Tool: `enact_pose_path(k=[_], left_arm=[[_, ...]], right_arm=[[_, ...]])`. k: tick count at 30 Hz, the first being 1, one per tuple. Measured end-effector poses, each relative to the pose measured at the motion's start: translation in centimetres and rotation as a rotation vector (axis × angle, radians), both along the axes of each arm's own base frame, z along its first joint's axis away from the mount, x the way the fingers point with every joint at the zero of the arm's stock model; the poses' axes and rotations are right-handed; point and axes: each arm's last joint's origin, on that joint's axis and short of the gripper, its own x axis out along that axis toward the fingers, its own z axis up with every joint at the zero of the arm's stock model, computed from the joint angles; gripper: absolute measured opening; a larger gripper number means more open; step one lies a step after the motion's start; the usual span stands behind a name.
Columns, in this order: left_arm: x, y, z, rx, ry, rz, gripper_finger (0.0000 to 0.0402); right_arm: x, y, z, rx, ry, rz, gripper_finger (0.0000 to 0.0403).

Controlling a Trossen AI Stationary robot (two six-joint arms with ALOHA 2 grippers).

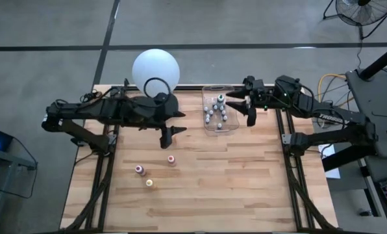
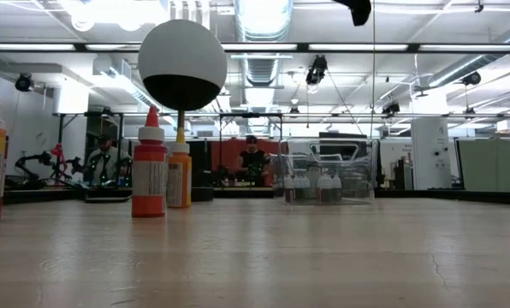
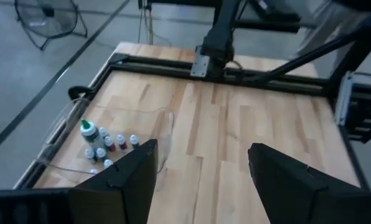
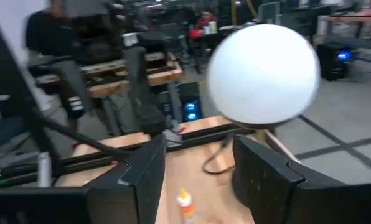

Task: Pick & Place food coloring
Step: Put the large yellow food coloring bottle into the transparent bin

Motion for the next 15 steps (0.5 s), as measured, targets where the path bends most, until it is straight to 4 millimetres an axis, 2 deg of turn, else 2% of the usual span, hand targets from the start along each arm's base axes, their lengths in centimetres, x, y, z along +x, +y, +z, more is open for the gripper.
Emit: enact_pose_path(k=[3,7,12,15], left_arm=[[-0.9,0.0,-1.2,-0.015,-0.075,-0.017,0.0222],[-2.6,0.1,-3.8,-0.062,-0.147,0.0,0.0222],[-4.2,0.3,-8.2,-0.109,-0.124,0.064,0.0222],[-5.1,0.4,-10.2,-0.108,-0.1,0.118,0.0222]], right_arm=[[0.2,0.6,0.0,0.001,0.001,0.027,0.0178],[0.3,1.1,-0.1,0.004,0.011,0.044,0.0178],[0.3,1.3,-0.2,0.029,0.021,0.049,0.0178],[0.3,1.2,-0.2,0.03,0.023,0.049,0.0178]])
